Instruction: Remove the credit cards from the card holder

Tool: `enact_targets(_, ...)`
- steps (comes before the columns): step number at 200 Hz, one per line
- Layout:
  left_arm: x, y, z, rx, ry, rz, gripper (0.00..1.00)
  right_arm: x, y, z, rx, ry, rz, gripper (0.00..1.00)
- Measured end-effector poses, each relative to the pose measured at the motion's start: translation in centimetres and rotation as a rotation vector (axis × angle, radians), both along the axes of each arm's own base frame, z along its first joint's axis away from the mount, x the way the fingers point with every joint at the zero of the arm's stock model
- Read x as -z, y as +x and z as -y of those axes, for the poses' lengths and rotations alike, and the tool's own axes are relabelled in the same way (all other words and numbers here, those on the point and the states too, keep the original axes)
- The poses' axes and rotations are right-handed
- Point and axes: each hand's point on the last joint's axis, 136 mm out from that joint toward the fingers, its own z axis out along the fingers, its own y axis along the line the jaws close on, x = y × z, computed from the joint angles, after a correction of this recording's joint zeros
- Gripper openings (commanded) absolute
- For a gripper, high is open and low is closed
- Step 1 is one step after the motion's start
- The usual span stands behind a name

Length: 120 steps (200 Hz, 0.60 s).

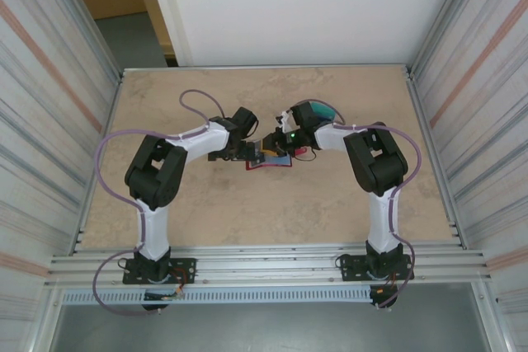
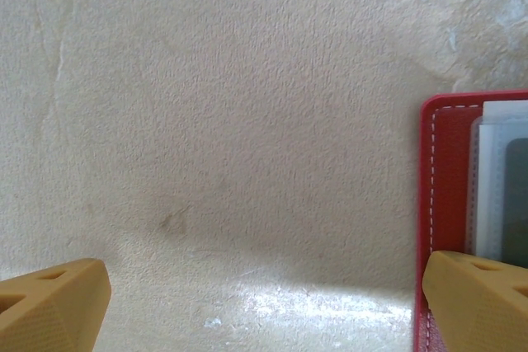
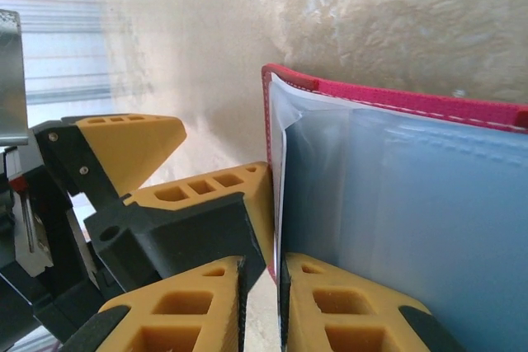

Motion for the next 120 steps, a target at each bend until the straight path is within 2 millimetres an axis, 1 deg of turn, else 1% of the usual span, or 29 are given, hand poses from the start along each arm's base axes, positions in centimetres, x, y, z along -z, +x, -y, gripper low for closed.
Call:
enact_targets(55,0.0,0.0,0.0,0.000,0.001,-0.001,0.99,-0.9,0.3,0.0,0.008,0.054,-0.006,0.20)
enact_targets(82,0.0,0.0,0.0,0.000,0.001,-0.001,0.99,-1.2,0.5,0.2,0.017,0.064,-0.002,0.17)
enact_targets(120,0.0,0.0,0.0,-0.001,0.001,-0.001,0.99,-1.3,0.7,0.4,0.019,0.069,-0.004,0.16)
